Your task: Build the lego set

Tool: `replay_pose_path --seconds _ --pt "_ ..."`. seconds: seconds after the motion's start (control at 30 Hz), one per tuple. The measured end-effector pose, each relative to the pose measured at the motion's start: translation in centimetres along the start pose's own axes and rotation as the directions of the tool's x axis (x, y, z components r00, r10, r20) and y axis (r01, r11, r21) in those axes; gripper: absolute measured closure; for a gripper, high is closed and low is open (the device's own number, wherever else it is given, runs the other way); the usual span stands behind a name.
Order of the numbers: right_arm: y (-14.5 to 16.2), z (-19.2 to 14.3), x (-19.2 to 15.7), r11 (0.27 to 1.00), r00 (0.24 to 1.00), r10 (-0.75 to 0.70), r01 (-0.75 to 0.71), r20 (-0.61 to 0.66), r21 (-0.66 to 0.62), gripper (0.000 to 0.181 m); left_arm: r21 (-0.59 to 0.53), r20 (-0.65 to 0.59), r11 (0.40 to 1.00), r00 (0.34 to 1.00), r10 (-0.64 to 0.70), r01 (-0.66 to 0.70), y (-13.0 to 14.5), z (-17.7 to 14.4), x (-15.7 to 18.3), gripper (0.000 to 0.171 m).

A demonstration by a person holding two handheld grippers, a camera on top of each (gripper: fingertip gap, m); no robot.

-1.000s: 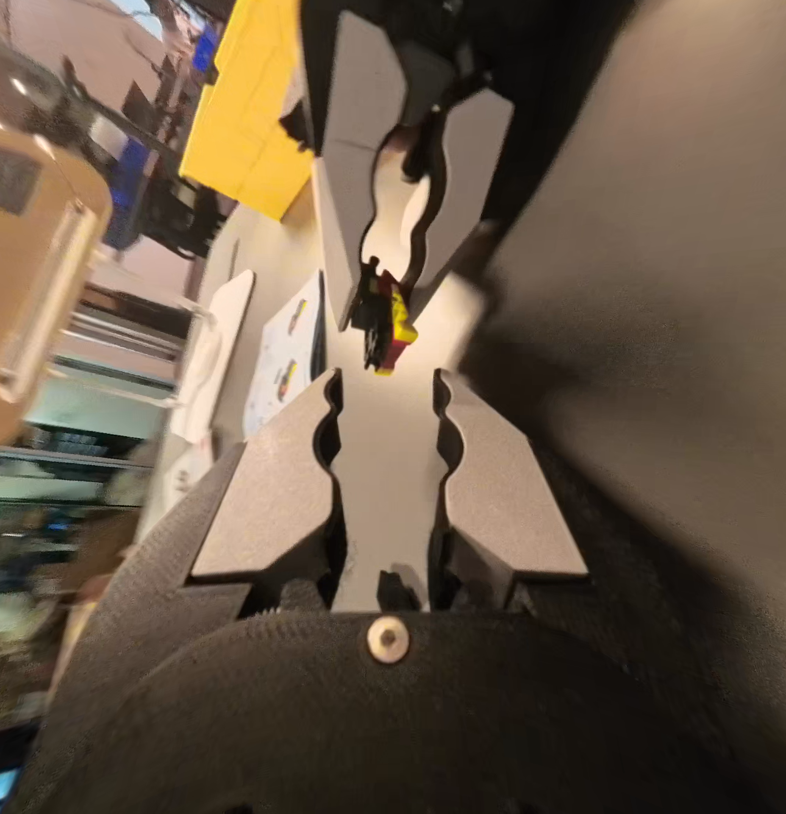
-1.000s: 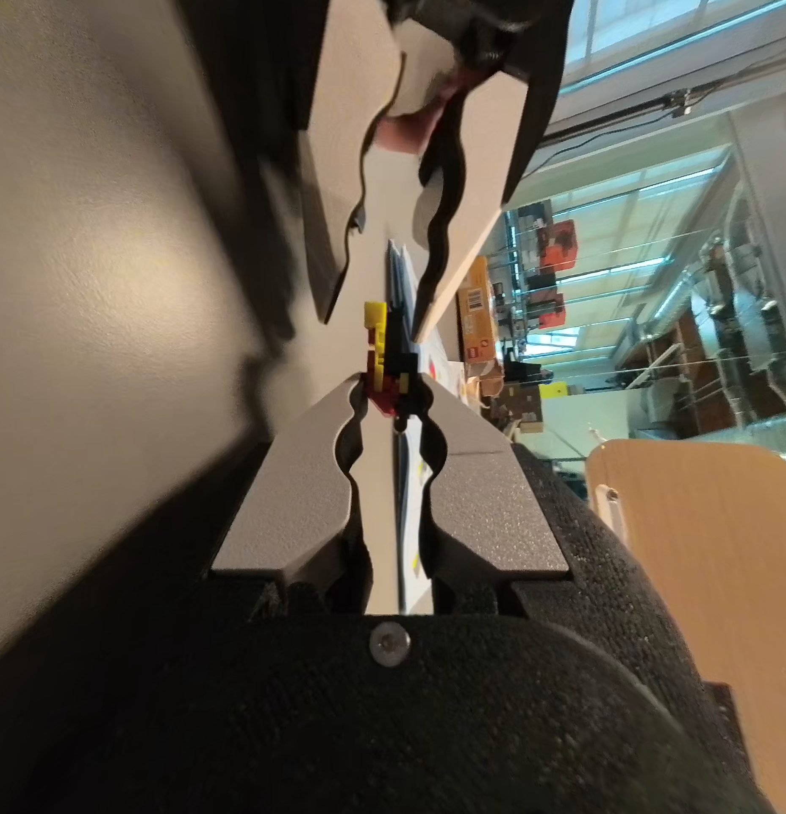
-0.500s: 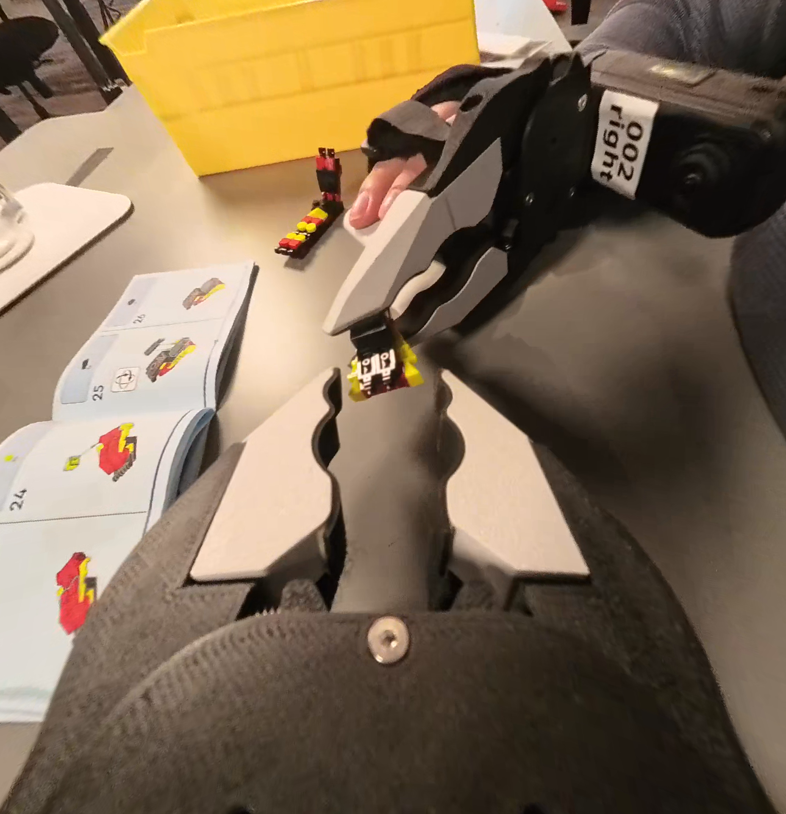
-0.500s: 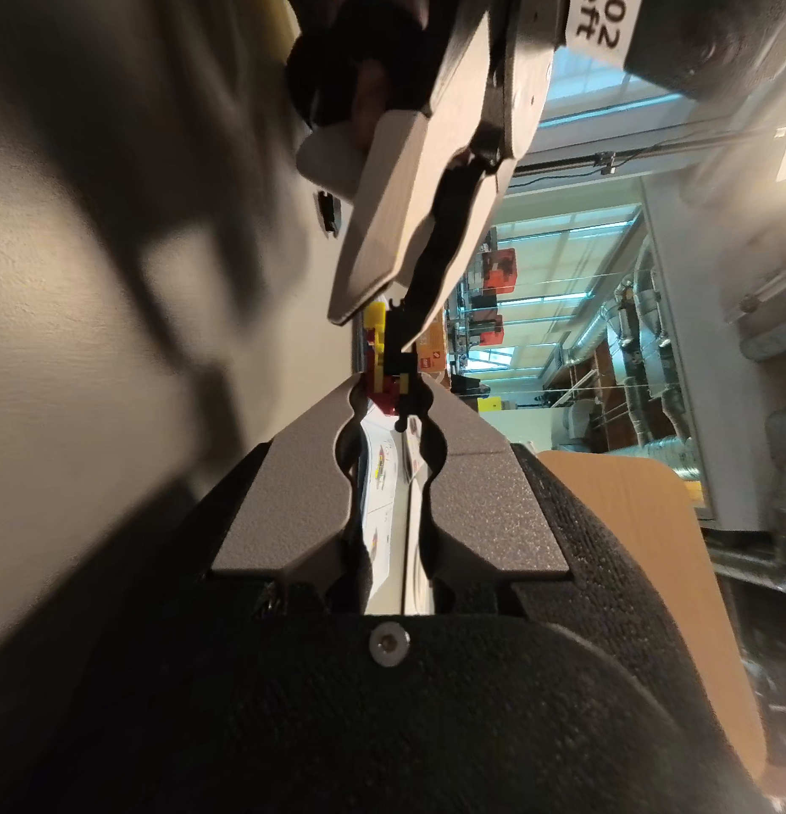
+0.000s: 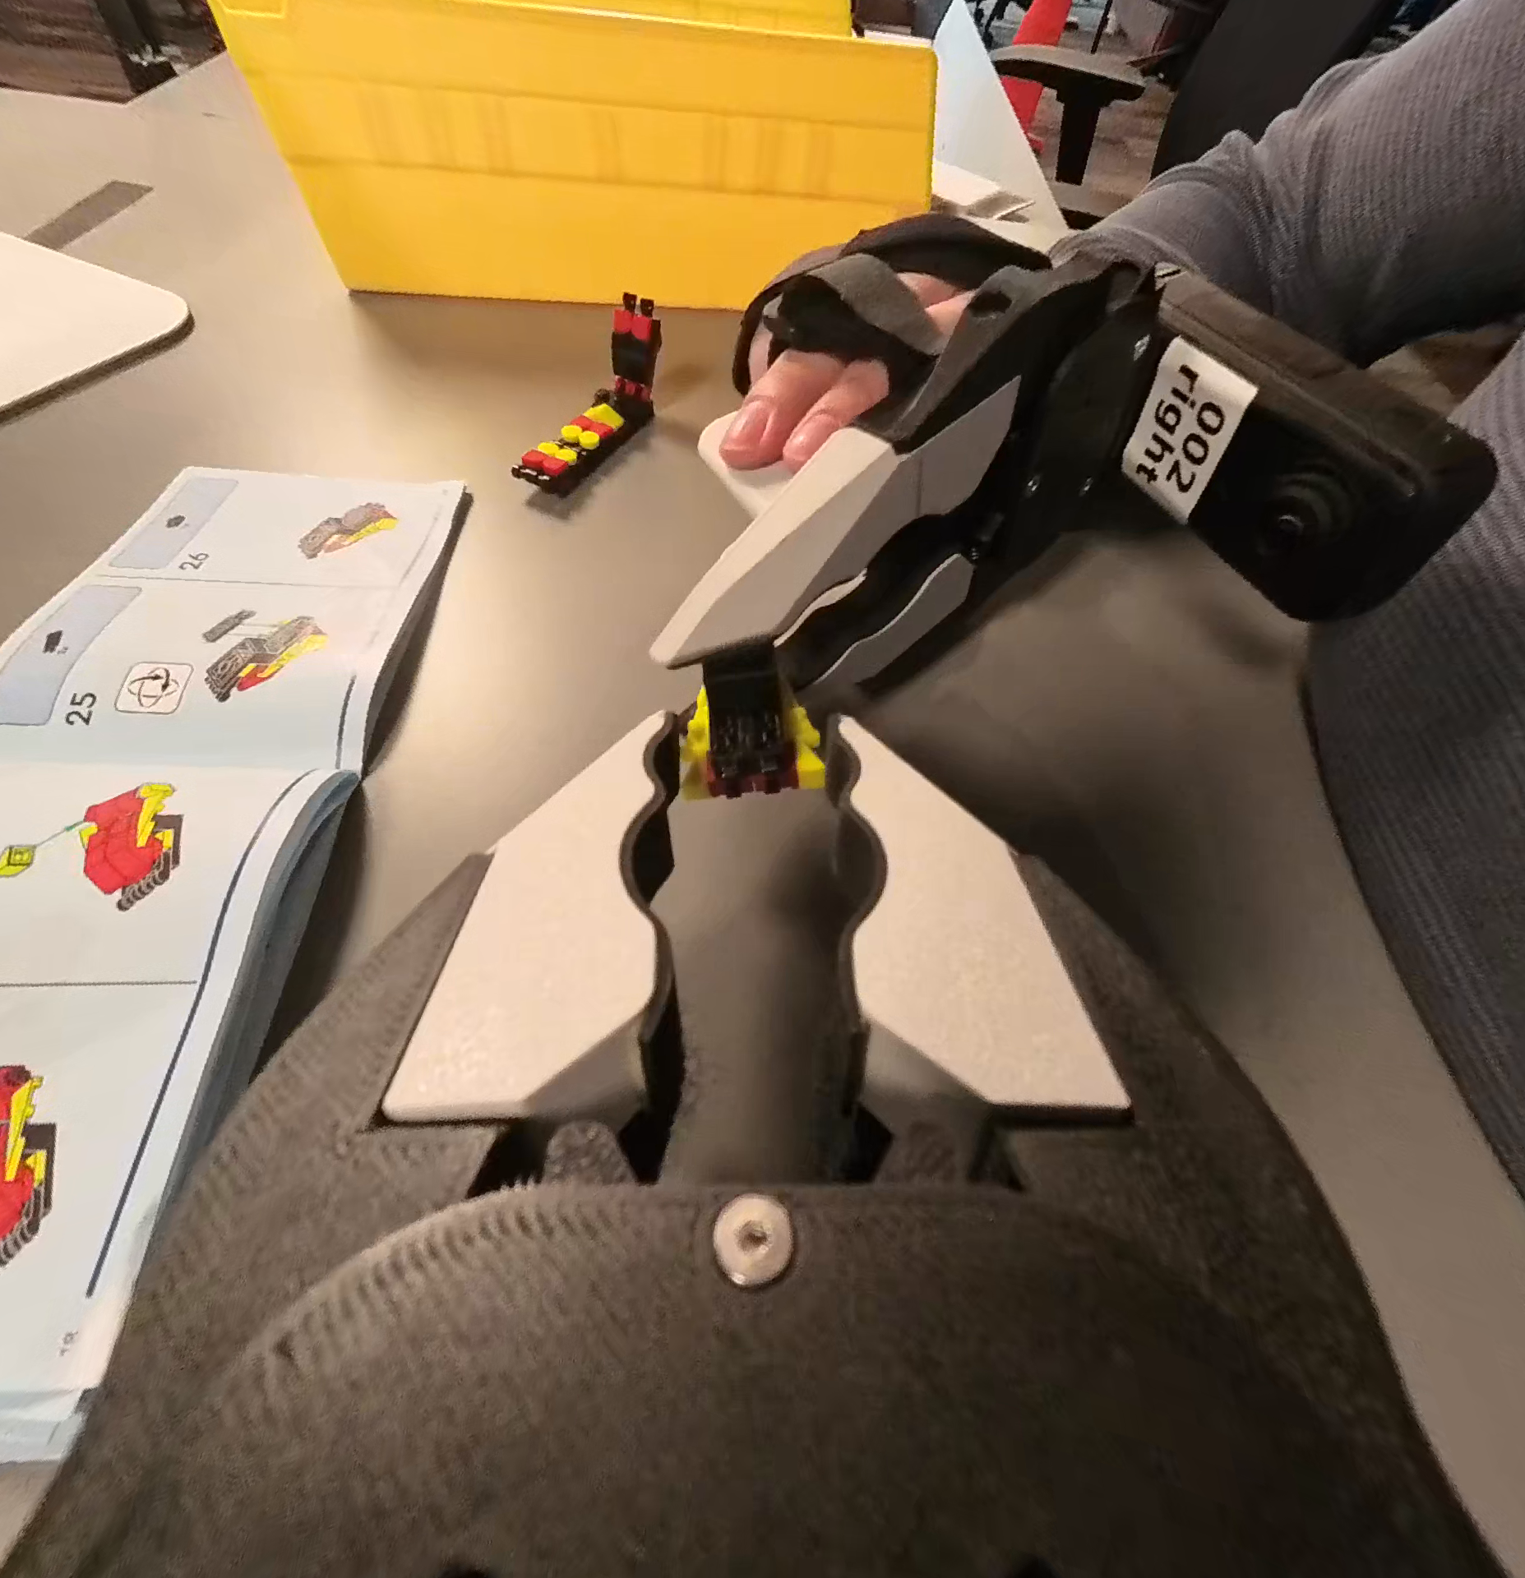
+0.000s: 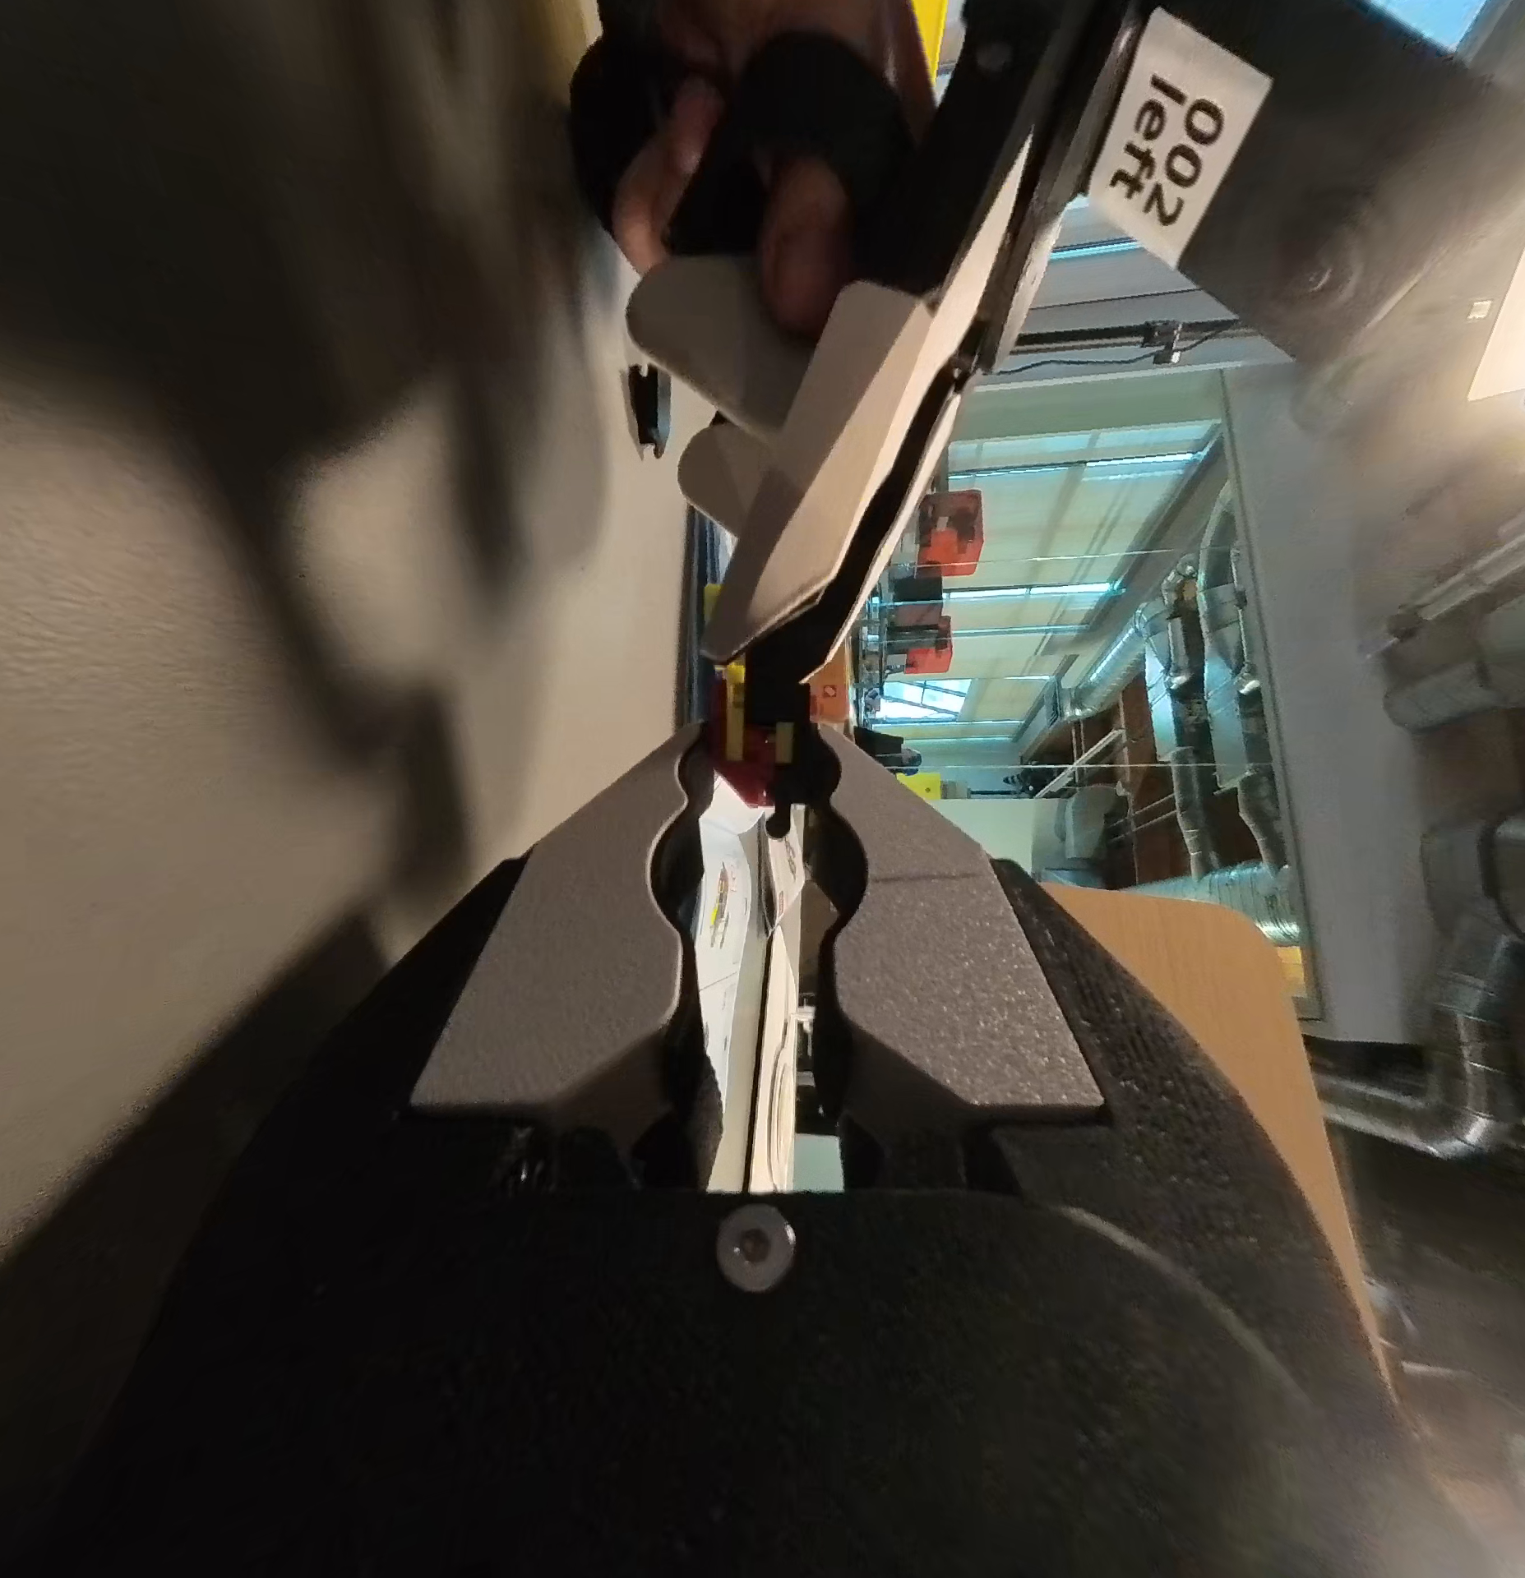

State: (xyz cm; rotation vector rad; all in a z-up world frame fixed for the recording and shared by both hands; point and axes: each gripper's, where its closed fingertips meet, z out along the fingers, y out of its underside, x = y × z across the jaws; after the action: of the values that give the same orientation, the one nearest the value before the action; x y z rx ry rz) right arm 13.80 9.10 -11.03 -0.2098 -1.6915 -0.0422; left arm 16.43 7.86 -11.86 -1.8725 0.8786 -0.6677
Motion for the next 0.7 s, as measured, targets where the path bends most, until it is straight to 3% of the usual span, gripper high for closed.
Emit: replay_pose_path --seconds 0.5,0.7 --pt "0.4 0.0 -0.2 1.000 1.000 0.003 -0.003 0.007 -0.019 0.163 -0.012 0.018 1.000 1.000 0.003 -0.003 0.1 0.2 -0.4 0.137" --pt "1.4 -0.3 0.1 0.999 0.999 0.036 -0.036 -0.004 -0.037 0.162 0.044 0.209 0.990 0.970 0.124 -0.136 -0.5 -1.4 -0.5 0.121"
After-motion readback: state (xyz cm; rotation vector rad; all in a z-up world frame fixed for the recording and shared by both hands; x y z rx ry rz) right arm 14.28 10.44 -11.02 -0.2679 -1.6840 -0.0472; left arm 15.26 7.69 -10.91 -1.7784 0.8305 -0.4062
